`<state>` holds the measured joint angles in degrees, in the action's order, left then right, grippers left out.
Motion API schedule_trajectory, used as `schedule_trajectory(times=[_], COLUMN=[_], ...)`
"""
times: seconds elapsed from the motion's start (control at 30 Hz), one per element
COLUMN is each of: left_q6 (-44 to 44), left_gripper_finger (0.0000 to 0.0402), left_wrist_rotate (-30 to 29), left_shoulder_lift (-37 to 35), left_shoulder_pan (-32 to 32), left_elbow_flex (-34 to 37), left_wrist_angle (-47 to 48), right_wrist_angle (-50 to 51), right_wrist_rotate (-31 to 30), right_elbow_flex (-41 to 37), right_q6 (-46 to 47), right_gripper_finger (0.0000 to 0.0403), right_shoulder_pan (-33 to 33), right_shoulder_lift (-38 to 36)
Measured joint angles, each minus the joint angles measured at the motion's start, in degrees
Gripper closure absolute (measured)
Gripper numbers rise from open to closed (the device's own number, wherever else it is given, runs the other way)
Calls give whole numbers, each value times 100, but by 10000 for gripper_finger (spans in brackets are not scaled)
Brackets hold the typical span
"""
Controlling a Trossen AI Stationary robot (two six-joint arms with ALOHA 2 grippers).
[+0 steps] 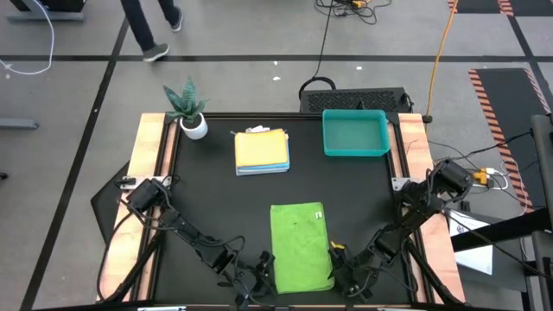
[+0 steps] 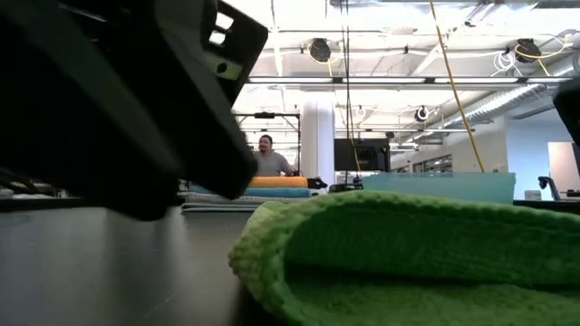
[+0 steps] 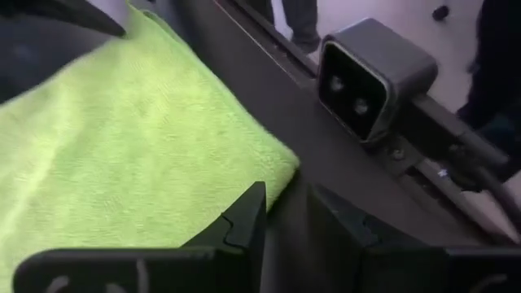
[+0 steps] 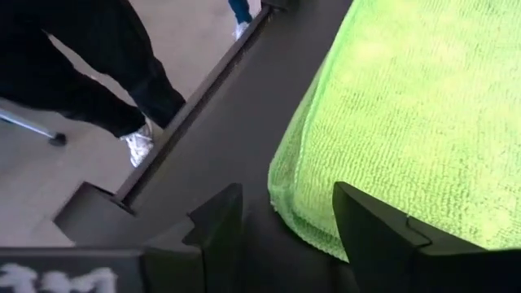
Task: Fold microfiber towels
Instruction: Fold the green microfiber towel
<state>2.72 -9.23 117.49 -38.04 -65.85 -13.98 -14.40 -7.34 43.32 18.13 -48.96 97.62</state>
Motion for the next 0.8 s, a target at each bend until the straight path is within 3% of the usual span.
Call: schedule_trajectory(times=[0.23,0.37,0.5,0.67,0.8], left_q6=[321,222,129,119,125], left_gripper_finger=[309,309,309,309,309], left_wrist_rotate=[-291,-233,197,45,-91], left_shoulder_lift=[-4,-4,109,221,219], left_shoulder_pan=[4,15,16,22,58], left_elbow_flex=[-220,-220,-224,-218,-228], left_wrist_angle=[20,162,185,177,164], right_wrist_angle=[-230,-105,-45,-16,5], right_wrist_rotate=[-67,-439,-495,-472,-472], right_elbow_flex=[1,5,5,5,5], right_q6=[-23,94,259,569,627], right_gripper_finger=[245,267,303,382,392], right_shoulder_pan=[-139,-148,-120,-22,11], right_shoulder_lift=[350,356,356,356,356])
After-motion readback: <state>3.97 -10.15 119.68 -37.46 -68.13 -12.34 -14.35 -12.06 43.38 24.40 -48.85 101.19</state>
